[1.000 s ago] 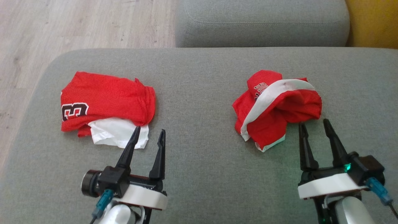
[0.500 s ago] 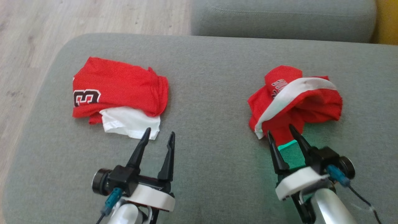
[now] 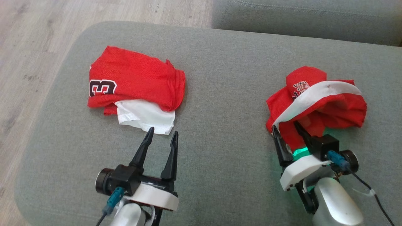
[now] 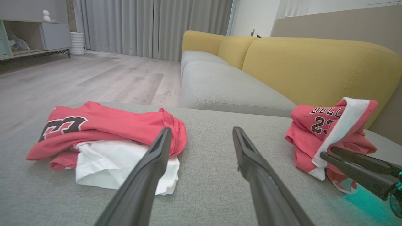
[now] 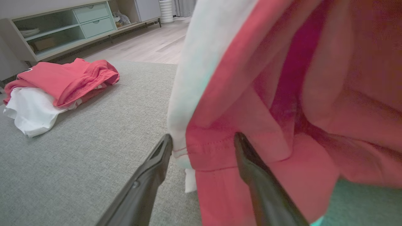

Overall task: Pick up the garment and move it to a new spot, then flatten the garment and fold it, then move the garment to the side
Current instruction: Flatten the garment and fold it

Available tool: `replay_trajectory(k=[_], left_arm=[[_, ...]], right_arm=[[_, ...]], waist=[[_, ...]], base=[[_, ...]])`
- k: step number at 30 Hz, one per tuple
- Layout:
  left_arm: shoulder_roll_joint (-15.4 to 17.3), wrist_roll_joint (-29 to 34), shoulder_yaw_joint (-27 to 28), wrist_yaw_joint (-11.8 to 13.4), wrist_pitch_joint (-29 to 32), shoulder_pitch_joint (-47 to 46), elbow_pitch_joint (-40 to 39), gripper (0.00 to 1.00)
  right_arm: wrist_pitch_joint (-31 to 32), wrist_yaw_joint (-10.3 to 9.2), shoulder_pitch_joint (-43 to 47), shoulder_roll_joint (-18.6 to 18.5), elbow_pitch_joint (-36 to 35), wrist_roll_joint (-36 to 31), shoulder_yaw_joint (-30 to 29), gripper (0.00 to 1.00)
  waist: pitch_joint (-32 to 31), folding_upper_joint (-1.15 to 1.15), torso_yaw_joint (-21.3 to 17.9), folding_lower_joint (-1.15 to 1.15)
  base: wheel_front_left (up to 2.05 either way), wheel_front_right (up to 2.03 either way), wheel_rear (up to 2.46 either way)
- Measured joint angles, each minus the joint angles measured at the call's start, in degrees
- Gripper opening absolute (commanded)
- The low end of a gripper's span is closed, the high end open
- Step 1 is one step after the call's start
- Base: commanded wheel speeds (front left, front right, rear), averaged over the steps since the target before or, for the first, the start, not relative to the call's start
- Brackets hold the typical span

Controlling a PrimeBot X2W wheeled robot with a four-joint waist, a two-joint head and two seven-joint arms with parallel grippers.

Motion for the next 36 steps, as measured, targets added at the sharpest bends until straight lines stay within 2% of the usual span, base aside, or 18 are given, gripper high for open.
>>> replay_trajectory(k=[8,9,10,11,15,22,29,32,36], left_arm=[[-0.6,0.2,0.5,-1.0,0.0,0.0,0.2,1.0],[-0.7,0.4,0.5,-1.0,0.0,0.0,0.3,1.0],[-0.7,0.5,0.5,-1.0,0.0,0.0,0.4,1.0],[-0.7,0.5,0.5,-1.2,0.0,0.0,0.5,1.0],[-0.7,0.5,0.8,-1.5,0.0,-0.1,0.7,1.0],[-0.8,-0.1,1.8,-1.5,0.0,0.1,0.8,1.0],[-0.8,-1.2,2.0,-1.4,0.0,0.6,0.8,1.0],[-0.8,-1.3,2.0,-1.4,0.0,0.6,0.7,1.0],[-0.8,-2.0,2.0,-1.4,0.0,0.6,0.5,1.0]], right_arm=[[-0.4,0.0,-2.3,0.0,2.2,0.0,0.5,1.0],[-0.4,0.0,-2.4,0.0,2.5,0.0,0.5,0.87],[-0.6,0.0,-2.5,0.0,2.7,0.1,0.4,0.24],[-0.9,0.0,-2.7,0.0,2.8,0.3,0.2,0.0],[-1.7,0.0,-3.3,-0.1,1.8,2.3,-0.5,0.0],[-2.1,0.0,-3.2,-0.1,-8.4,3.7,-9.6,0.0],[-2.1,0.0,-3.9,0.0,-10.6,4.9,-18.5,0.0],[-0.8,0.0,-7.7,0.0,-10.7,5.0,-23.5,0.0],[4.5,0.0,-17.6,-0.4,-11.5,4.1,-31.6,0.0]], waist=[[0.6,0.0,-0.2,0.0],[0.6,0.0,-0.2,0.0],[0.7,0.0,-0.3,0.0],[0.7,0.0,-0.3,0.0],[0.3,0.0,-0.8,0.0],[-1.2,0.0,-2.9,-0.01],[-3.2,0.0,-4.8,-0.01],[-3.4,0.0,-5.6,-0.01],[-3.1,0.0,-5.9,0.0]], base=[[0.0,0.0,0.0],[0.0,0.0,0.0],[0.0,0.0,0.0],[0.0,0.0,0.0],[0.0,0.0,0.0],[0.0,0.0,0.0],[0.0,0.0,0.0],[0.0,0.0,0.0],[0.0,0.0,0.0]])
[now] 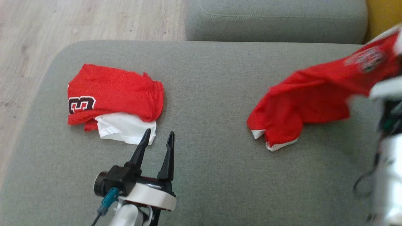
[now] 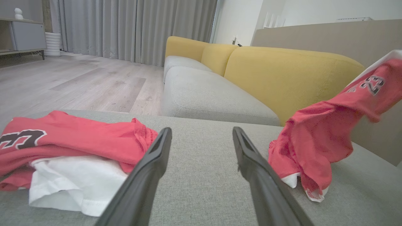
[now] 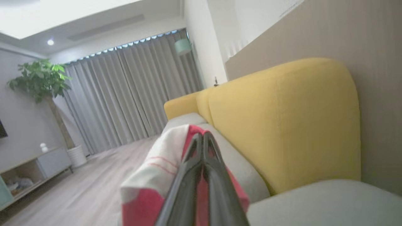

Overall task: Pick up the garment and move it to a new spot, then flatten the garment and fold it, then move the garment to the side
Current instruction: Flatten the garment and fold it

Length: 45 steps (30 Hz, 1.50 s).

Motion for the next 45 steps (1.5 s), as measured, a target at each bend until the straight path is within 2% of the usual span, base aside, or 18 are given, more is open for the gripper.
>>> replay_trajectory(k=[2,6,10,12,14,17,20,23,27,30,38,43,45], left_arm=[[0.0,-0.1,0.0,0.0,0.0,0.0,0.0,1.0],[0.0,-0.7,-0.1,0.0,0.0,0.0,-0.2,1.0],[0.0,-1.3,-0.3,0.4,0.0,0.0,-0.3,1.0],[0.0,-1.3,-0.2,0.4,0.0,0.0,-0.3,1.0],[0.0,-1.3,0.0,0.4,0.0,0.0,-0.3,1.0],[0.0,-1.3,0.3,0.4,0.0,0.1,-0.3,1.0],[0.0,-1.3,0.4,0.4,0.0,0.3,-0.3,1.0],[0.0,-1.3,0.4,0.4,0.0,1.1,-0.2,1.0],[0.0,-1.3,0.4,0.4,0.0,1.3,0.0,1.0],[0.0,-1.0,0.5,0.4,0.0,1.3,0.3,1.0],[0.0,-1.0,0.7,0.4,0.0,1.5,0.6,1.0],[0.0,-1.0,0.6,0.4,0.0,2.8,0.4,1.0],[0.0,-1.0,0.5,0.4,0.0,2.9,0.4,1.0]], right_arm=[[1.4,0.0,-2.8,-0.9,0.2,-0.4,-1.3,0.0],[4.3,0.0,-14.0,-7.3,2.1,-4.2,-2.9,0.0],[4.0,0.0,-24.8,-12.0,5.9,-7.8,-2.5,0.0],[3.1,0.0,-28.8,-12.5,8.0,-8.8,-0.1,0.0],[1.9,0.0,-30.9,-12.1,9.6,-9.2,4.8,0.0],[0.5,0.0,-30.6,-8.9,12.6,-7.3,12.6,0.0],[0.2,0.0,-25.4,-5.2,15.1,-2.9,21.8,0.0],[1.2,0.01,-15.9,-2.4,17.4,2.3,31.3,0.0],[5.5,0.01,-2.3,-2.0,18.9,9.7,41.1,0.0],[9.5,0.01,4.5,-2.9,17.2,14.4,46.4,0.0],[23.6,0.01,13.5,-13.0,5.6,22.2,49.7,0.0],[31.8,0.01,22.3,-19.1,-3.9,23.2,46.8,0.0],[34.5,0.01,25.3,-20.0,-7.7,23.4,44.5,0.0]], waist=[[0.1,0.0,0.1,0.0],[0.3,0.0,1.1,0.0],[0.3,0.0,2.7,0.0],[0.2,0.0,3.4,0.0],[0.1,0.0,3.9,0.0],[0.0,0.0,4.0,0.0],[-0.2,0.0,3.9,0.0],[-0.3,0.0,3.5,0.0],[-0.4,0.0,2.7,0.0],[-0.5,0.0,1.6,0.0],[-1.6,0.0,-2.7,0.0],[-2.5,0.0,-5.5,0.0],[-2.6,0.0,-6.4,-0.01]], base=[[0.0,0.0,0.0],[0.0,0.0,0.0],[0.0,0.0,0.0],[0.0,0.0,0.0],[0.0,0.0,0.0],[0.0,0.0,0.0],[0.0,0.0,0.0],[0.0,0.0,0.0],[0.0,0.0,0.0],[0.0,0.0,0.0],[0.0,0.0,0.0],[0.0,0.0,0.0],[0.0,0.0,0.0]])
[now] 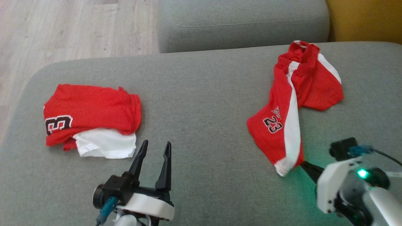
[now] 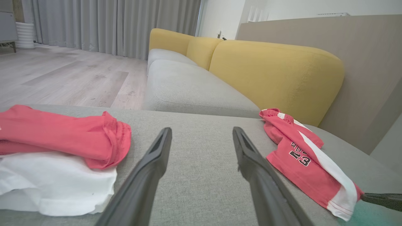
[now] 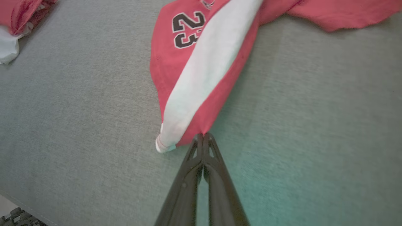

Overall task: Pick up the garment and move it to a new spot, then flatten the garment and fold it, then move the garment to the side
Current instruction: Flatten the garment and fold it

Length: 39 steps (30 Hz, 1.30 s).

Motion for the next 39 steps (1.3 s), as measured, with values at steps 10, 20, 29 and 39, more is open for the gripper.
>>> replay_trajectory(k=[10,20,29,39], left_arm=[[0.0,0.0,0.0,0.0,0.0,0.0,0.0,1.0],[0.0,0.0,-0.2,-0.1,0.0,-1.0,0.2,1.0],[0.0,0.0,-0.8,-0.5,0.0,-2.0,0.2,1.0],[0.0,0.0,-2.2,-0.5,0.0,-4.7,0.3,1.0]], right_arm=[[5.0,0.0,10.3,0.9,-13.0,-9.5,-15.8,1.0],[-9.3,0.01,3.9,11.7,-16.4,-18.2,-23.9,1.0],[-29.6,0.01,0.1,20.0,-6.7,-22.4,-26.8,1.0],[-25.0,0.01,-15.4,20.4,9.6,-24.4,-32.8,1.0]], waist=[[0.3,0.0,-2.0,0.0],[1.4,0.0,-0.9,0.01],[2.7,0.0,1.7,0.01],[7.9,0.0,4.5,0.02]], base=[[0.0,0.0,0.0],[0.0,0.0,0.0],[0.0,0.0,0.0],[0.0,0.0,0.0]])
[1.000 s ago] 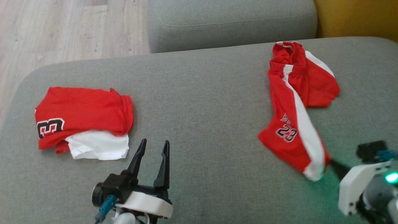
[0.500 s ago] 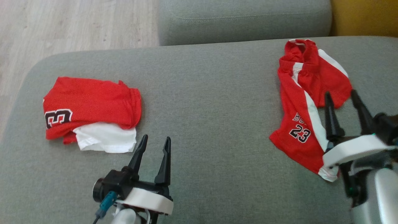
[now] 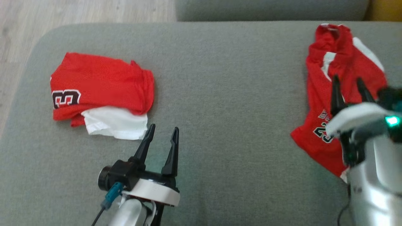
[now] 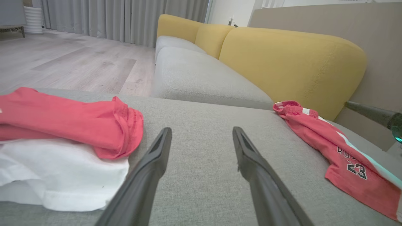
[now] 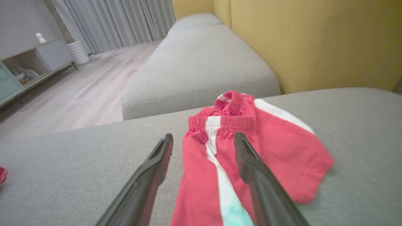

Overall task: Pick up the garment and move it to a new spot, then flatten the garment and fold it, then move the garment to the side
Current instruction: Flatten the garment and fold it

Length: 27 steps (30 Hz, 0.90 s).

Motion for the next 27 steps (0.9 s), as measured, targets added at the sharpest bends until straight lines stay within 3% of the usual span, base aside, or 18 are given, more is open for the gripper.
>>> replay_trajectory(k=[5,10,13,14,15,16,23,27], left_arm=[[0.0,0.0,-1.7,0.0,0.0,-1.3,0.3,1.0],[0.0,-0.5,-2.2,0.1,0.0,-2.2,0.8,1.0],[0.0,-0.6,-2.3,0.1,0.0,-2.2,1.2,1.0],[0.0,-0.6,-2.3,0.1,0.0,-2.2,1.3,1.0],[0.0,-0.6,-2.4,0.1,0.0,-2.2,1.4,1.0],[0.0,-0.6,-2.4,0.1,0.0,-2.2,1.4,1.0],[0.0,-0.6,-2.3,0.1,0.0,-2.2,2.0,1.0],[0.0,-0.6,-2.2,0.4,0.0,-2.1,2.0,1.0]], right_arm=[[4.4,0.0,-8.3,-0.1,10.9,-5.4,-4.2,1.0],[4.1,0.0,-11.1,-0.1,18.7,-12.3,-11.3,1.0],[3.1,0.0,-13.0,-0.1,23.2,-13.0,-13.5,1.0],[2.5,0.0,-13.7,-0.1,24.7,-13.0,-13.6,0.72],[1.8,0.0,-14.5,-0.1,26.0,-12.9,-13.5,0.17],[0.8,0.0,-15.2,-0.1,27.2,-12.5,-13.1,0.0],[-8.1,0.0,-18.0,-0.6,28.5,-15.7,-16.1,0.0],[-11.1,0.0,-20.0,-3.0,27.0,-19.7,-19.7,0.0]], waist=[[2.0,0.0,2.0,0.0],[3.4,0.0,3.5,0.0],[3.7,0.0,3.9,0.0],[3.8,0.0,4.0,-0.01],[3.8,0.0,4.0,-0.01],[3.8,0.0,4.1,-0.01],[2.5,0.0,3.8,-0.01],[1.2,0.0,3.7,-0.01]], base=[[0.0,0.0,0.0],[0.0,0.0,0.0],[0.0,0.0,0.0],[0.0,0.0,0.0],[0.0,0.0,0.0],[0.0,0.0,0.0],[0.0,0.0,0.0],[0.0,0.0,0.0]])
